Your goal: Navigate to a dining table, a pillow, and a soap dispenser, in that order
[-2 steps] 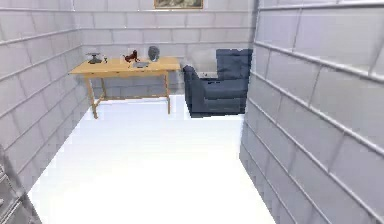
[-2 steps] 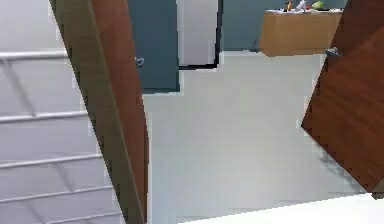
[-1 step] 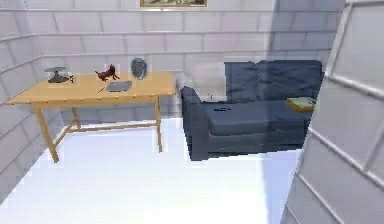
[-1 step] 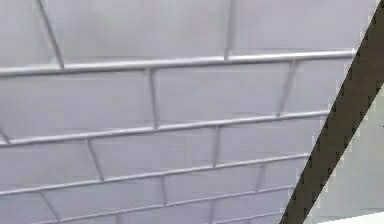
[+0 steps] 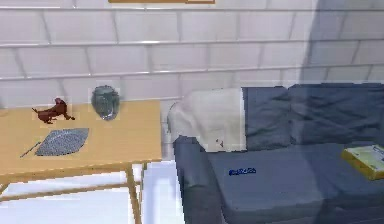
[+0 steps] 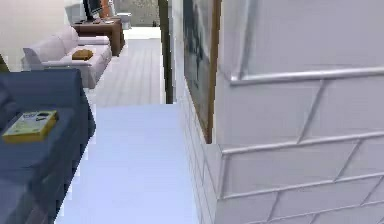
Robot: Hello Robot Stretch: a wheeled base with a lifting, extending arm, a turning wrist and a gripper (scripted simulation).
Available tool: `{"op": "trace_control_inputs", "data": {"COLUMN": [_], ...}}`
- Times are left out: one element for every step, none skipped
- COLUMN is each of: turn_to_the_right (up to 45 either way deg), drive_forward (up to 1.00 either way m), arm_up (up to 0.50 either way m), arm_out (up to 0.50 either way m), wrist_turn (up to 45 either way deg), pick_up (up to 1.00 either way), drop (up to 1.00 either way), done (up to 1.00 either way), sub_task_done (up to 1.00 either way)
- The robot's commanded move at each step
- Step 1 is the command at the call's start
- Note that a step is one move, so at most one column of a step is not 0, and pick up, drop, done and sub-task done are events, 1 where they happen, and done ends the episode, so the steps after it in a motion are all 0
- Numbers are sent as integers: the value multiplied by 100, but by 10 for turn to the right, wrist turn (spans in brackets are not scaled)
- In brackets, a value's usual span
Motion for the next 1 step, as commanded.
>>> {"op": "trace_control_inputs", "data": {"turn_to_the_right": [360], "drive_forward": [0], "arm_up": [0], "arm_out": [0], "wrist_turn": [0], "pick_up": [0], "drop": [0], "done": [0], "sub_task_done": [0]}}
